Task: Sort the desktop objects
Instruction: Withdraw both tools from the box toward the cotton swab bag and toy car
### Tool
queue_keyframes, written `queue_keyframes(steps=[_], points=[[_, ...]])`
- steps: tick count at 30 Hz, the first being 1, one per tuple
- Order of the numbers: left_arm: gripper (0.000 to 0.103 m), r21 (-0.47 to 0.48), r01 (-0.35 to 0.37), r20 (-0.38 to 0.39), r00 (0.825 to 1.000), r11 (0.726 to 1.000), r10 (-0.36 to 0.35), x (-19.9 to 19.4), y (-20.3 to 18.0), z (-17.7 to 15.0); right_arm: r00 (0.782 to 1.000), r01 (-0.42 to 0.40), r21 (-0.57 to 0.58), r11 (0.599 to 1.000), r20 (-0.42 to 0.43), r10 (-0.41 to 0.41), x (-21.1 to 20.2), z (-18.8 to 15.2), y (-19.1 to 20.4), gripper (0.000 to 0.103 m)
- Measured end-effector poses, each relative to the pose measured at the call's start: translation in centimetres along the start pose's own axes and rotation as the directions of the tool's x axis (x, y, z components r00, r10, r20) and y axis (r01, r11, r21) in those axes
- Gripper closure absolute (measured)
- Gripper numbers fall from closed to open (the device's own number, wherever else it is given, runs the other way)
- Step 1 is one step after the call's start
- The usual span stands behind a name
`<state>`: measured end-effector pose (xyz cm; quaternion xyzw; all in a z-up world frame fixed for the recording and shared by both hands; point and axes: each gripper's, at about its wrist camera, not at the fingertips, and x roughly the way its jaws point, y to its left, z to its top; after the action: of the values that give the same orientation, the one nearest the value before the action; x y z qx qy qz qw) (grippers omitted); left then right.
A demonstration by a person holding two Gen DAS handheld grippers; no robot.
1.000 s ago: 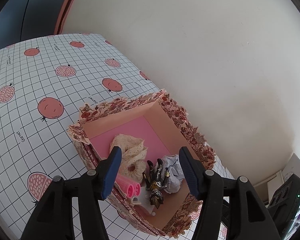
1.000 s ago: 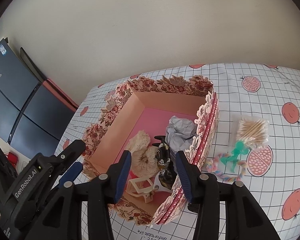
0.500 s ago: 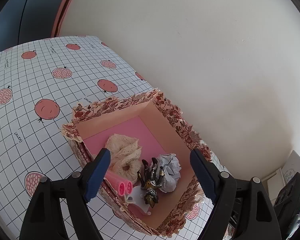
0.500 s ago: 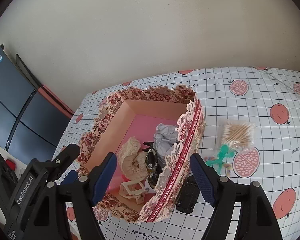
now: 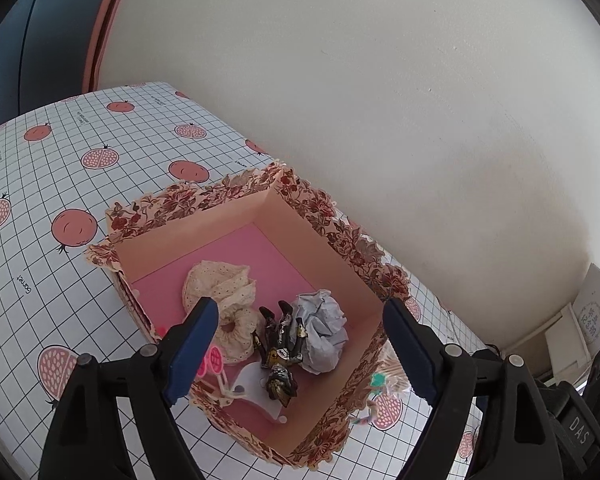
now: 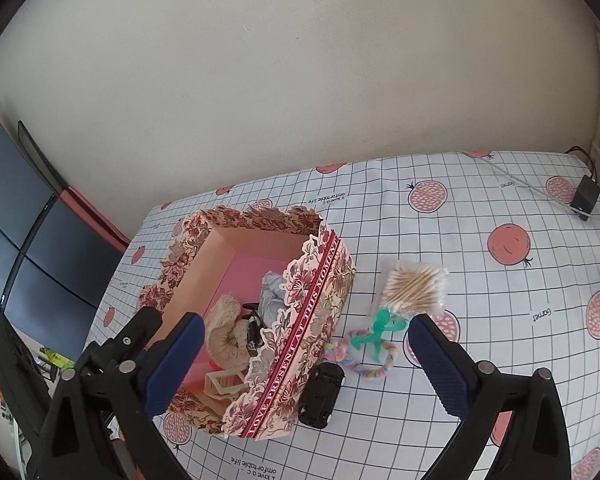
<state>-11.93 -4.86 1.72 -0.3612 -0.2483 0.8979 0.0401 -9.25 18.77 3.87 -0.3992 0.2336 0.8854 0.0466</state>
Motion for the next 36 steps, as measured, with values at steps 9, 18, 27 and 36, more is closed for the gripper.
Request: queue_keyframes(steps=[9,18,27,36], points=[[0.012,0.101,0.005,0.010,1.000,0.995,-0.006,0.1,-3.0,-1.4,1.000,0.015,0.024,1.000,0.027,-0.016,-2.0,0.6,-2.3,0.000],[0.012,0.168,0.032,0.009,0.999,0.985,-0.034,-0.1,-5.4,-2.2,0.996,0.045,0.042,0.998,0.070,-0.048,-4.3,1.5,-4.7,0.000],[0.005,0.224,0.071,0.015,0.997,0.972,-0.076,-0.7,-7.4,-3.1,0.994,0.049,0.063,0.997,0.096,-0.055,-6.0,2.0,-6.0,0.000],[0.000,0.249,0.105,0.040,0.992,0.963,-0.119,-1.7,-9.0,-3.9,0.991,0.056,0.063,0.996,0.116,-0.063,-7.2,2.3,-6.8,0.000]])
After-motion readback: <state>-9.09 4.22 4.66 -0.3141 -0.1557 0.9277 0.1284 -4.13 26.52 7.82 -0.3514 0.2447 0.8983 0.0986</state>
